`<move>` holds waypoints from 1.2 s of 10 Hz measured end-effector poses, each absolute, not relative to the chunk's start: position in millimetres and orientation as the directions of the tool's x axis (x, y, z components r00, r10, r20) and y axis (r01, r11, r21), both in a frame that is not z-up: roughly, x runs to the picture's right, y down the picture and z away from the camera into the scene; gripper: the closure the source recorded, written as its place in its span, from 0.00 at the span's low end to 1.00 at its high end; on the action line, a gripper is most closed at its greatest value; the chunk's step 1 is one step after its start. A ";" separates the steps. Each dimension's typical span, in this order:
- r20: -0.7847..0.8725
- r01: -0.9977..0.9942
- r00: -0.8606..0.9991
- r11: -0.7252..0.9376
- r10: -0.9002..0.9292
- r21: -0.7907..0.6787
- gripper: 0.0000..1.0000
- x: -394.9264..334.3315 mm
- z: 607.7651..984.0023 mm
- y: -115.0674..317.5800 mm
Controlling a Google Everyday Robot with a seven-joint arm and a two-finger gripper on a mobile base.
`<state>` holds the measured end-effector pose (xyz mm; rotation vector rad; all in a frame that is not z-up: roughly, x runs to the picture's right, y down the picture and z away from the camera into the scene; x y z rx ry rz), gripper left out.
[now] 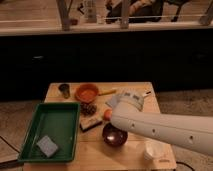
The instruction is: Stack bowls into tray
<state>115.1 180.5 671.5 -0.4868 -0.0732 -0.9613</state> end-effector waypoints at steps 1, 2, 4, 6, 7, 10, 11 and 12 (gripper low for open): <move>0.298 0.807 0.574 0.464 -0.763 -0.366 0.20 110.6 678.9 188.0; 0.322 0.813 0.566 0.450 -0.759 -0.369 0.20 107.0 684.9 195.4; 0.350 0.823 0.552 0.428 -0.757 -0.374 0.20 104.7 689.5 205.1; 0.383 0.833 0.540 0.411 -0.749 -0.370 0.20 102.7 697.5 219.5; 0.399 0.836 0.539 0.414 -0.742 -0.360 0.20 102.6 700.9 224.2; 0.453 0.843 0.537 0.435 -0.711 -0.316 0.20 103.5 715.3 240.3; 0.467 0.844 0.536 0.442 -0.704 -0.303 0.20 103.2 721.1 243.7; 0.478 0.842 0.539 0.451 -0.694 -0.295 0.20 104.9 727.5 247.1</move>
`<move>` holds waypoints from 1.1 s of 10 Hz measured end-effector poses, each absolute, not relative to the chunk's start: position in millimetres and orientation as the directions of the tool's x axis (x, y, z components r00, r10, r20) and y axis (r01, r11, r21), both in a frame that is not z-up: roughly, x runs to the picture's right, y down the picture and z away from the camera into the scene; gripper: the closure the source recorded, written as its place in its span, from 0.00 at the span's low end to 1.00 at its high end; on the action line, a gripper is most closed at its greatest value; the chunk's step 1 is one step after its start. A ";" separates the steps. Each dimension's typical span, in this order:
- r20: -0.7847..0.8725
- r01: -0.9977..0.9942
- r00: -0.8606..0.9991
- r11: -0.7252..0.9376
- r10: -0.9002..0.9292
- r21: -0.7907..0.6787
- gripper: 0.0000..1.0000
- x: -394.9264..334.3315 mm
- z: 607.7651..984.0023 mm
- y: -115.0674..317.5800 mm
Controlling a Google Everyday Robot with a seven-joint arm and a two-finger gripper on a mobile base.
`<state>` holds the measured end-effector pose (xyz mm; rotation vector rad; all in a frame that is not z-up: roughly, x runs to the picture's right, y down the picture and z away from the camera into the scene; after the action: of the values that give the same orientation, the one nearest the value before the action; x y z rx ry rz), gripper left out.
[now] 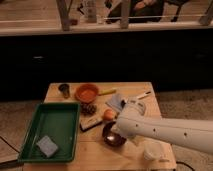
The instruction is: Stack bowls into tray
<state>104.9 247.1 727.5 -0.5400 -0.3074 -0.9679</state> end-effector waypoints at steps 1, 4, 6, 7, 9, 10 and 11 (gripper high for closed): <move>0.484 0.839 0.544 0.456 -0.685 -0.298 0.20 107.8 732.1 249.5; 0.506 0.831 0.556 0.462 -0.660 -0.311 0.24 115.3 749.7 258.5; 0.509 0.822 0.569 0.470 -0.646 -0.322 0.46 119.7 755.6 260.5; 0.511 0.819 0.573 0.473 -0.641 -0.326 0.54 121.2 757.3 261.8; 0.511 0.812 0.583 0.478 -0.632 -0.334 0.75 125.2 760.0 264.8; 0.512 0.810 0.586 0.479 -0.628 -0.338 0.85 126.3 760.1 266.7; 0.510 0.810 0.586 0.481 -0.629 -0.337 0.94 126.4 760.6 266.7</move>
<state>126.4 266.7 760.6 -0.5909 -0.3393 -0.8980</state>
